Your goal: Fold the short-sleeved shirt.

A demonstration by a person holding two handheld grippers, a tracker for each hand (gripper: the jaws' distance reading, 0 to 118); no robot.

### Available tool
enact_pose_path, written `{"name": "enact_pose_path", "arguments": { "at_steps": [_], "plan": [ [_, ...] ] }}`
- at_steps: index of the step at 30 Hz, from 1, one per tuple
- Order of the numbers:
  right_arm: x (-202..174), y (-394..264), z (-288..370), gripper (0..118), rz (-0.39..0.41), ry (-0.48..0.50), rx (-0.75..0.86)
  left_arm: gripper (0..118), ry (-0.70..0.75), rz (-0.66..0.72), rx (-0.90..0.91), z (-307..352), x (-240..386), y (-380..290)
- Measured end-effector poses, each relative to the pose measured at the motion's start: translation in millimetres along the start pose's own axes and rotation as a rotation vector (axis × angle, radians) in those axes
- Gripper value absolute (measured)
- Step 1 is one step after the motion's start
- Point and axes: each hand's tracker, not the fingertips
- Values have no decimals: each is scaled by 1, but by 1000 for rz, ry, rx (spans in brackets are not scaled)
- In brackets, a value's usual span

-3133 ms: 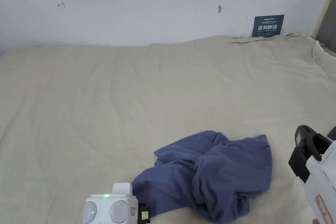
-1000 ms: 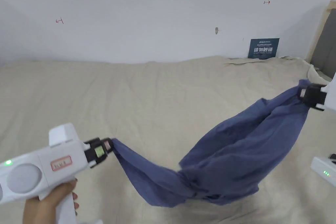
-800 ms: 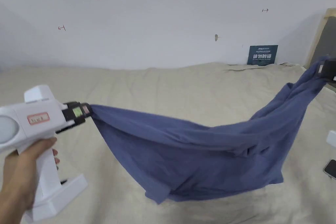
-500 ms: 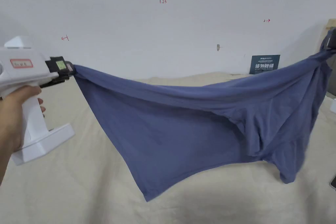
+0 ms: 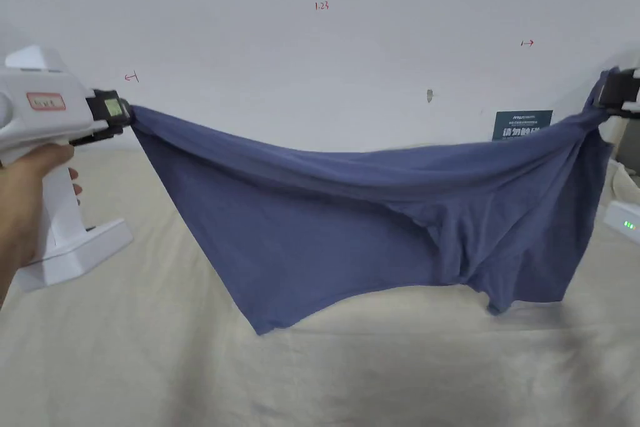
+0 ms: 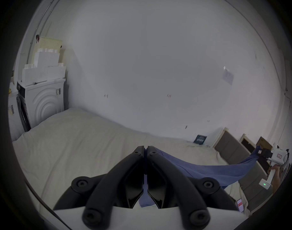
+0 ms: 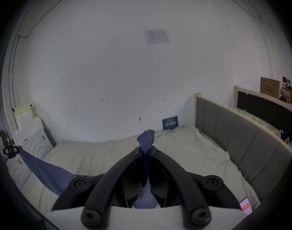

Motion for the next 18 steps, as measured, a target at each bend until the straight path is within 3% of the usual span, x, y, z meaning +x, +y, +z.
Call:
{"name": "enact_pose_path", "arguments": {
  "at_steps": [9,18],
  "plan": [
    [18,-146,-5,3,-33,-15,-240,0,31,37,-221,15,-45,-138],
    [49,-272,42,3,-87,-66,-420,0,116,65,-463,49,-76,-274]
  ]
}}
